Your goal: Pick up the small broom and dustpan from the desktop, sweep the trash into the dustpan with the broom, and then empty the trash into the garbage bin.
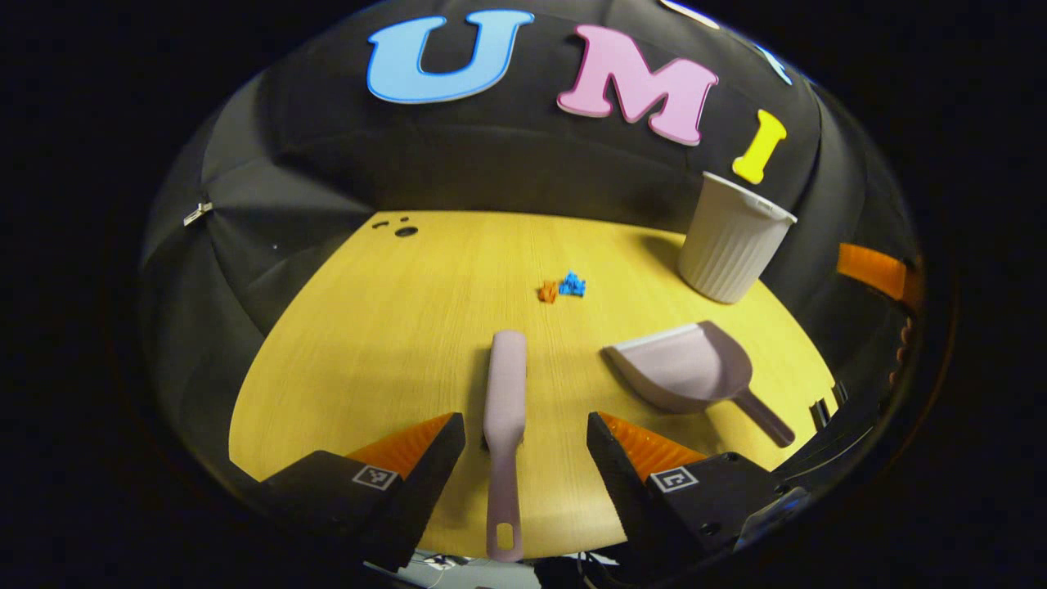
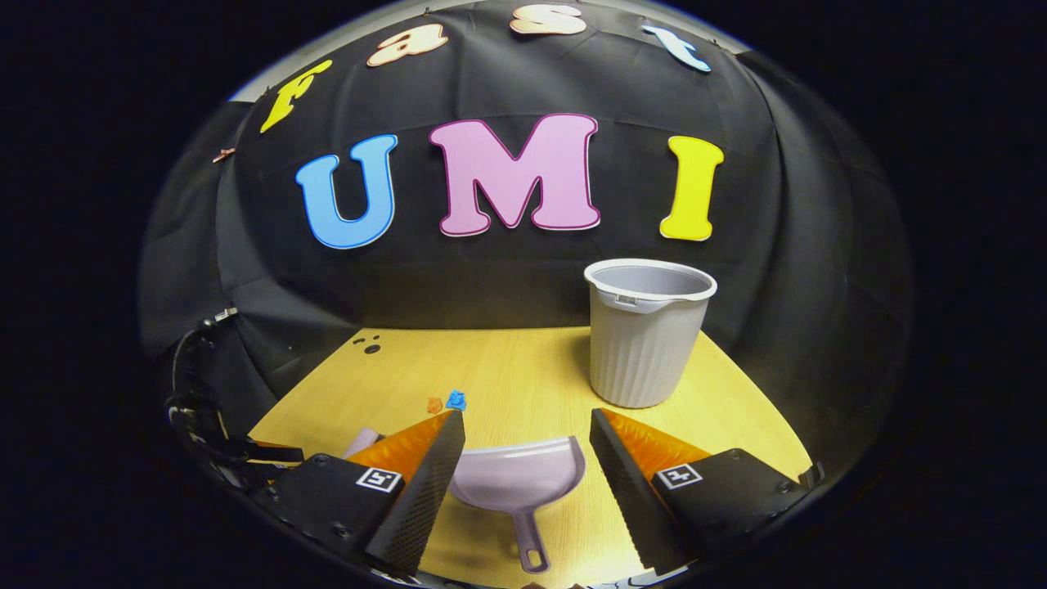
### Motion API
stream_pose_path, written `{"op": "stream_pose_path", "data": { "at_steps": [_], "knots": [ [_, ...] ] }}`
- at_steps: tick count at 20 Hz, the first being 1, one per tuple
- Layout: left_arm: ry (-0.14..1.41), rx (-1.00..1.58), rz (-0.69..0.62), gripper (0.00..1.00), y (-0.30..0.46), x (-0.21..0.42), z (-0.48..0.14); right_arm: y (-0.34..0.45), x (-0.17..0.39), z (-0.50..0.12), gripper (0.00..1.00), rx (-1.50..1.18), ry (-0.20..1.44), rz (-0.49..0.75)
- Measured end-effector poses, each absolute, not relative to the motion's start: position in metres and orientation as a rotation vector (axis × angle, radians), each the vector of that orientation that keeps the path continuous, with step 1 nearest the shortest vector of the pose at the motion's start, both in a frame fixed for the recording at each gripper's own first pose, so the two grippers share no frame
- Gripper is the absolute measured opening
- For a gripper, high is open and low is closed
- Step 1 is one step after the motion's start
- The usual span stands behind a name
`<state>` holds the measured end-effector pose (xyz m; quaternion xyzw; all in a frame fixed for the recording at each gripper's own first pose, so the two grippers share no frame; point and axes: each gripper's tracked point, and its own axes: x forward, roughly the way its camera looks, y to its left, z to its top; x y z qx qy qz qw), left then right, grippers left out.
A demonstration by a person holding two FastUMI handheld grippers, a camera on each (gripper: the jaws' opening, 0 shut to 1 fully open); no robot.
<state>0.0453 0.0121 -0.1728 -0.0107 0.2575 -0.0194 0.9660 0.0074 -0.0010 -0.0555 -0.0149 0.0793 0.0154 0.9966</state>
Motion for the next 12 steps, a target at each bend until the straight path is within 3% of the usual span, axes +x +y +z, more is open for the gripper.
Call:
{"op": "stream_pose_path", "data": {
  "at_steps": [8, 12],
  "knots": [
    [0.824, 0.082, 0.026, 0.96, 0.03, 0.068, -0.245, -0.013, 0.004, -0.065, 0.96, -0.034, 0.18, 0.014],
    [0.899, 0.062, 0.041, 0.94, 0.033, 0.076, -0.257, -0.02, 0.007, -0.07, 0.96, -0.012, 0.199, -0.007]
  ]
}}
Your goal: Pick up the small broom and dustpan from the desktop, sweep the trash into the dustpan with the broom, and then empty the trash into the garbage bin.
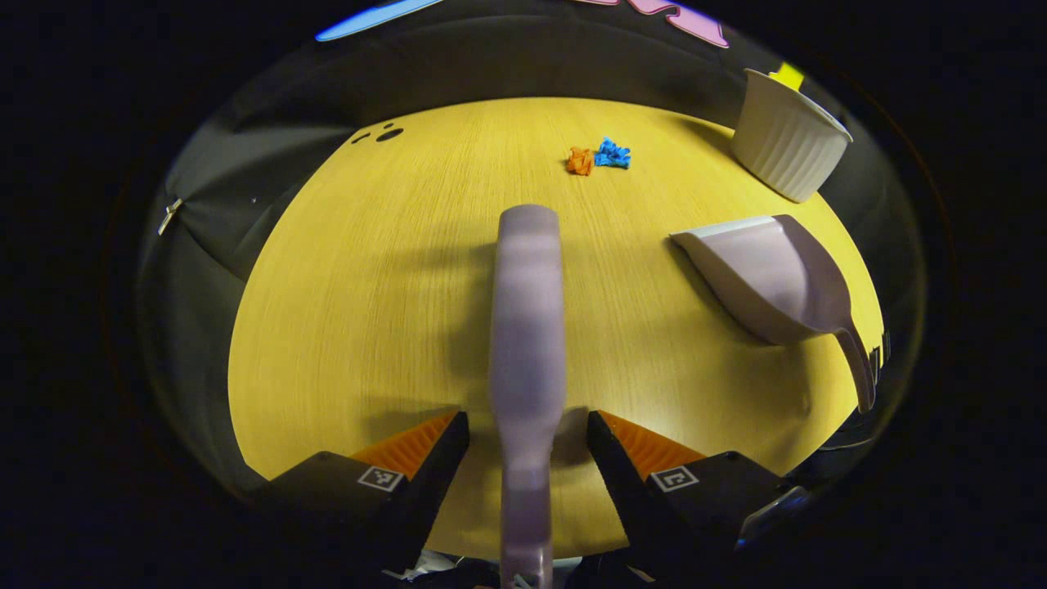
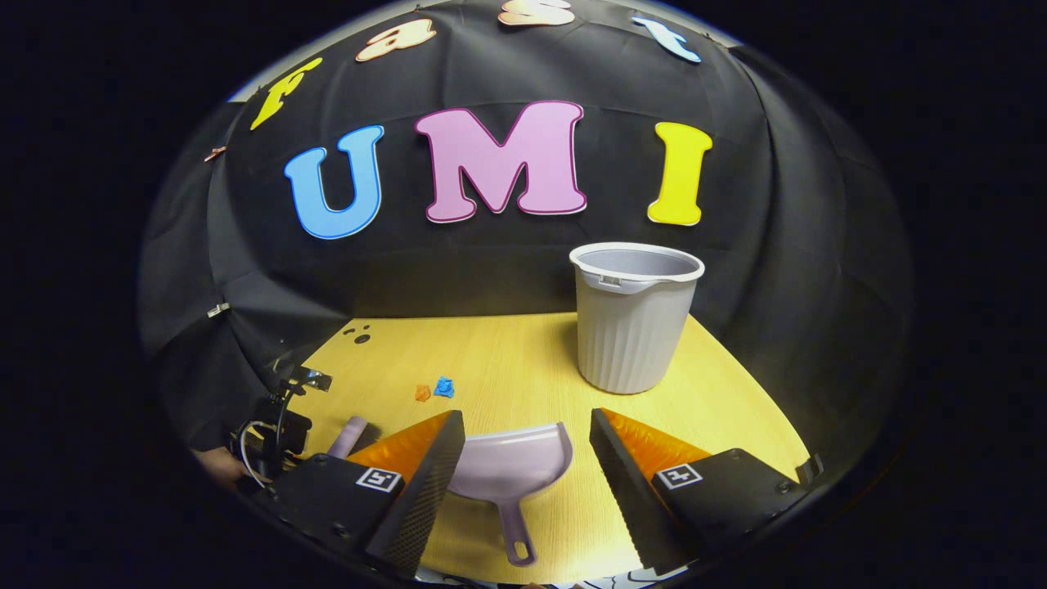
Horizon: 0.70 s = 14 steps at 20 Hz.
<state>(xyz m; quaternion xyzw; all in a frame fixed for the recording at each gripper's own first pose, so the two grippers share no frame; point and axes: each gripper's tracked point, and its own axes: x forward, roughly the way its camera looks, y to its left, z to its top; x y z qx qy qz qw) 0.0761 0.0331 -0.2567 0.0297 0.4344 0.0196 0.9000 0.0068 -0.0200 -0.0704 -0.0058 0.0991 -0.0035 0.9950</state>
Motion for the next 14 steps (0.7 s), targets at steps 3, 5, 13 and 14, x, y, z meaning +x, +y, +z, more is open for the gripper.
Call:
{"op": "stream_pose_path", "data": {
  "at_steps": [3, 5, 13, 14],
  "knots": [
    [0.92, 0.06, 0.025, 0.88, 0.03, 0.082, -0.257, -0.026, 0.01, -0.074, 0.96, 0.004, 0.211, -0.028],
    [0.935, 0.072, 0.011, 0.81, 0.028, 0.085, -0.257, -0.027, 0.012, -0.08, 0.96, 0.016, 0.233, -0.036],
    [0.899, 0.076, -0.005, 0.37, 0.032, 0.089, -0.254, -0.02, 0.015, -0.111, 0.98, 0.025, 0.365, -0.036],
    [0.881, 0.072, -0.011, 0.36, 0.032, 0.09, -0.253, -0.017, 0.014, -0.118, 0.99, 0.027, 0.392, -0.03]
  ]
}}
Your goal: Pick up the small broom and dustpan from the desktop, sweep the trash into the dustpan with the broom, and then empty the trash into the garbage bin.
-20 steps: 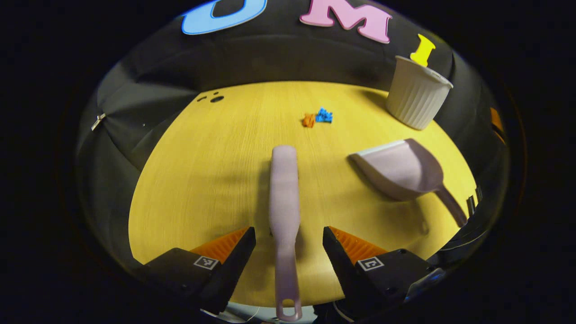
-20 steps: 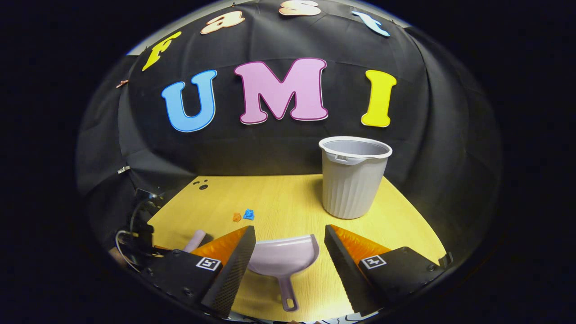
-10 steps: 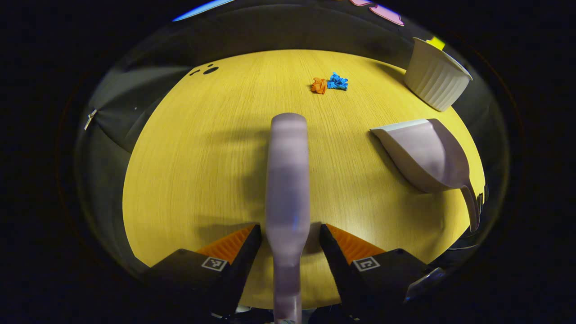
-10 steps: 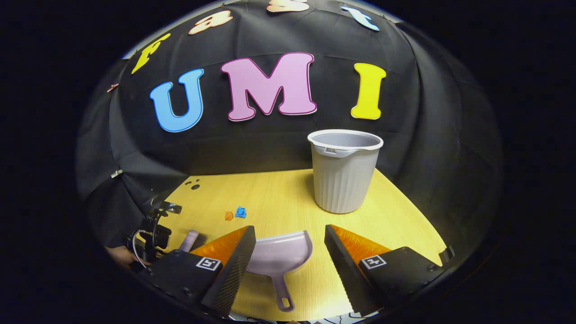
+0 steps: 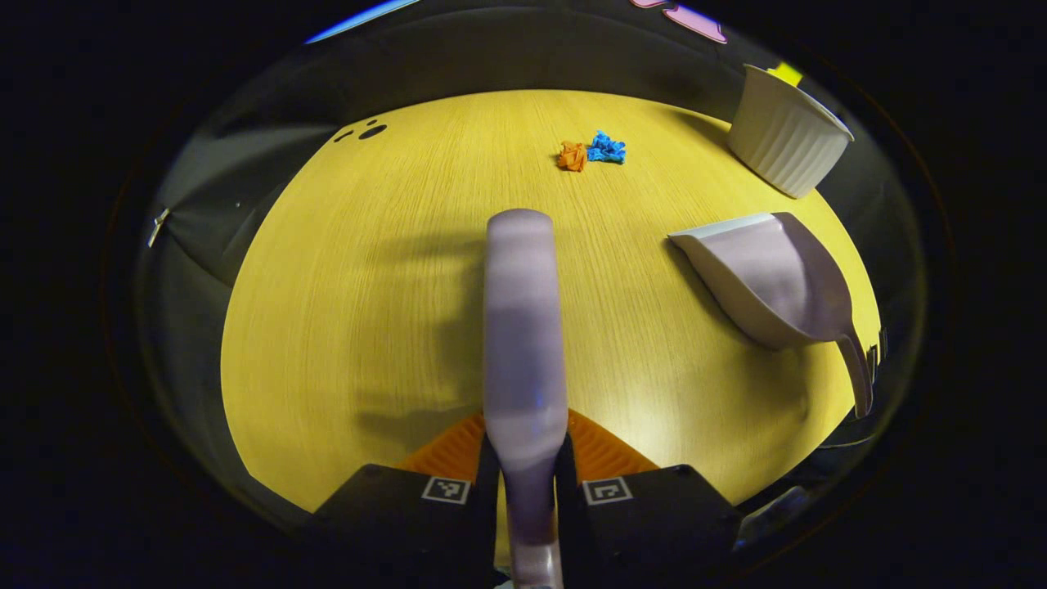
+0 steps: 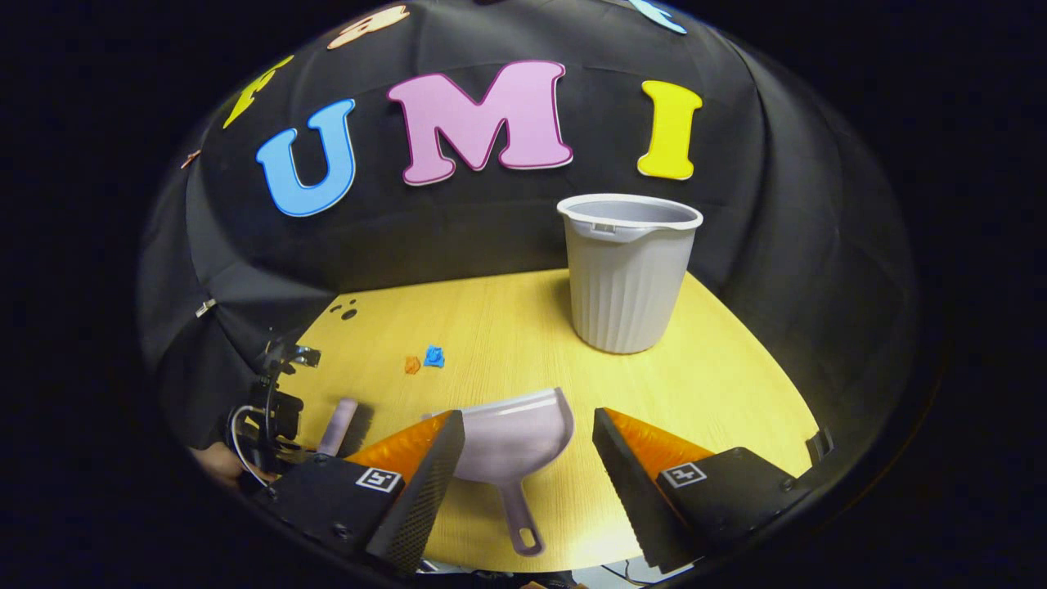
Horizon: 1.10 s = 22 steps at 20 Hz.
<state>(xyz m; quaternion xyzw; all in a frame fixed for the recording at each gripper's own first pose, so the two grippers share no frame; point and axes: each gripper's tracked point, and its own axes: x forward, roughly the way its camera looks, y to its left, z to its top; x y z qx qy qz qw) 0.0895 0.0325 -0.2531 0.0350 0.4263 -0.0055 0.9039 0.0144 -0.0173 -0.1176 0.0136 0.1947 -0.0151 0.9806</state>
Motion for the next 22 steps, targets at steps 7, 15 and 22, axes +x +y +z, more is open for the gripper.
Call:
{"op": "stream_pose_path", "data": {
  "at_steps": [7, 15, 22],
  "knots": [
    [0.758, -0.009, -0.075, 0.27, 0.037, 0.08, -0.251, 0.01, 0.007, -0.164, 0.99, 0.019, 0.59, 0.018],
    [0.611, -0.057, -0.094, 0.26, 0.052, 0.066, -0.204, 0.005, 0.008, -0.194, 0.99, 0.113, 0.746, -0.065],
    [0.579, -0.123, -0.015, 0.26, 0.074, 0.055, -0.177, 0.0, 0.009, -0.252, 0.99, 0.067, 0.907, -0.067]
  ]
}}
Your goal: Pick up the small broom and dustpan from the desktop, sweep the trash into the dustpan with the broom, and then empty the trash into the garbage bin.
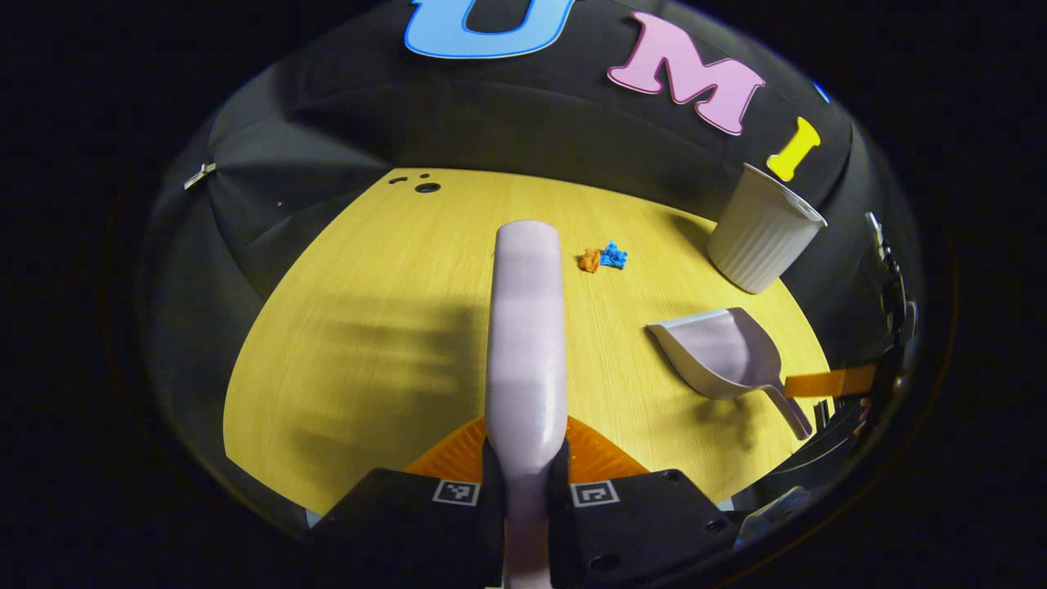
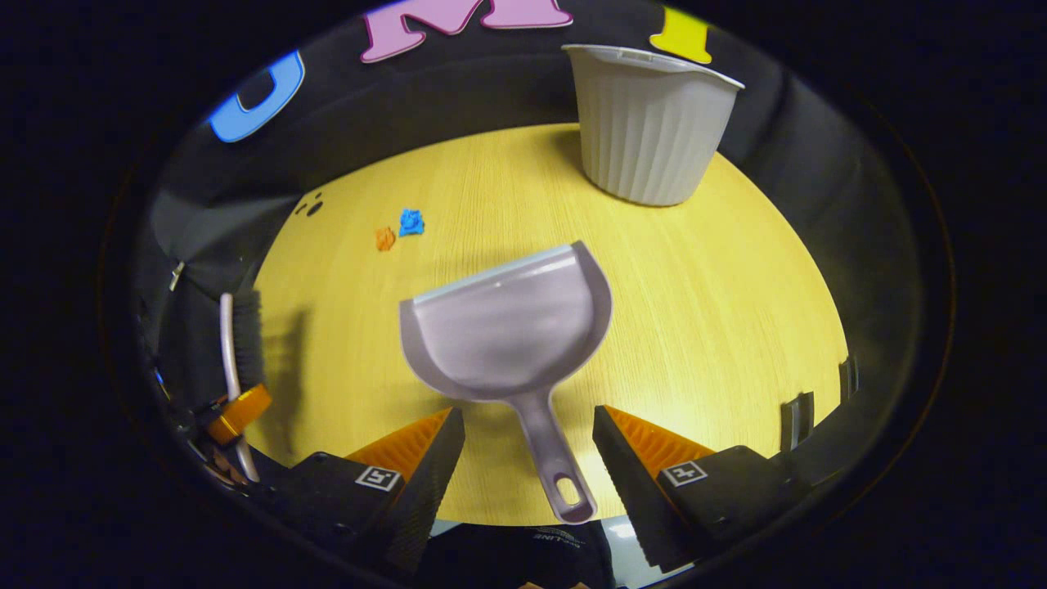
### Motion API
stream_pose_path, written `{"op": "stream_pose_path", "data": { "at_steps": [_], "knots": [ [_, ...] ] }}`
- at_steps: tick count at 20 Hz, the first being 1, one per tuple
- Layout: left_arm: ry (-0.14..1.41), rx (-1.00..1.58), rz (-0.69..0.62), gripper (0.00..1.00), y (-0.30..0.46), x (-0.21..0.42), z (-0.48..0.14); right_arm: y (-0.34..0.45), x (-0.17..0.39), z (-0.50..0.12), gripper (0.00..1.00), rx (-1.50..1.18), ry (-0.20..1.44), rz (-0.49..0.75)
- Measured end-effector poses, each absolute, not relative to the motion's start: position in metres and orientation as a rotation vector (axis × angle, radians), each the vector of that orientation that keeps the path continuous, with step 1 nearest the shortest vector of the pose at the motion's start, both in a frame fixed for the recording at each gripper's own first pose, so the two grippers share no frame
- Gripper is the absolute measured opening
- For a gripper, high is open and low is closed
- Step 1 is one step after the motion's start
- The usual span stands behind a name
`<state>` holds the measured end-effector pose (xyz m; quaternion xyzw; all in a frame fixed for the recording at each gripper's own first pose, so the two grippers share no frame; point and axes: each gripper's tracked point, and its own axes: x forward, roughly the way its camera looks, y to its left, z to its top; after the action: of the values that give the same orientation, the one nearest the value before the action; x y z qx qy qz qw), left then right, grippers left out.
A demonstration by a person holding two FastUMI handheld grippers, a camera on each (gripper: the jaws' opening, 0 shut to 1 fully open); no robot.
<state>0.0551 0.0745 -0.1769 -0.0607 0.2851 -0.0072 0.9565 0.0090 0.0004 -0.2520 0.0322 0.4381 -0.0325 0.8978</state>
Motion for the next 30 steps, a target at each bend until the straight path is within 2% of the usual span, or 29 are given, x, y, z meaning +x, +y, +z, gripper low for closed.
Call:
{"op": "stream_pose_path", "data": {
  "at_steps": [8, 10, 11, 13, 14, 15, 16, 17, 19, 21, 23, 25, 30],
  "knots": [
    [0.648, -0.123, 0.065, 0.26, 0.066, 0.061, -0.181, -0.012, 0.027, -0.305, 0.96, -0.098, 0.988, 0.03],
    [0.666, -0.122, 0.07, 0.26, 0.058, 0.064, -0.181, -0.008, 0.035, -0.311, 0.87, -0.113, 0.98, 0.056],
    [0.674, -0.122, 0.074, 0.27, 0.054, 0.066, -0.181, -0.006, 0.037, -0.314, 0.76, -0.118, 0.981, 0.068],
    [0.686, -0.098, 0.09, 0.26, 0.051, 0.07, -0.18, 0.001, 0.041, -0.315, 0.67, -0.1, 0.982, 0.092],
    [0.688, -0.084, 0.104, 0.24, 0.051, 0.073, -0.179, 0.0, 0.047, -0.314, 0.67, -0.098, 0.969, 0.095],
    [0.689, -0.081, 0.109, 0.25, 0.049, 0.075, -0.178, -0.001, 0.048, -0.314, 0.63, -0.106, 0.961, 0.095],
    [0.694, -0.083, 0.113, 0.26, 0.045, 0.076, -0.177, -0.004, 0.049, -0.315, 0.7, -0.115, 0.959, 0.102],
    [0.702, -0.085, 0.12, 0.26, 0.043, 0.079, -0.177, -0.007, 0.051, -0.312, 0.53, -0.12, 0.954, 0.105],
    [0.71, -0.091, 0.139, 0.27, 0.041, 0.086, -0.177, -0.007, 0.05, -0.31, 0.4, -0.113, 0.967, 0.136],
    [0.718, -0.089, 0.155, 0.27, 0.038, 0.094, -0.177, -0.007, 0.05, -0.311, 0.39, -0.105, 0.986, 0.178],
    [0.736, -0.071, 0.154, 0.27, 0.035, 0.101, -0.177, -0.006, 0.052, -0.313, 0.34, -0.097, 1.017, 0.228],
    [0.755, -0.04, 0.149, 0.26, 0.037, 0.112, -0.176, -0.005, 0.052, -0.313, 0.35, -0.09, 1.036, 0.269],
    [0.796, 0.016, 0.094, 0.26, 0.047, 0.156, -0.174, -0.02, 0.048, -0.307, 0.35, -0.131, 1.007, 0.287]
  ]
}}
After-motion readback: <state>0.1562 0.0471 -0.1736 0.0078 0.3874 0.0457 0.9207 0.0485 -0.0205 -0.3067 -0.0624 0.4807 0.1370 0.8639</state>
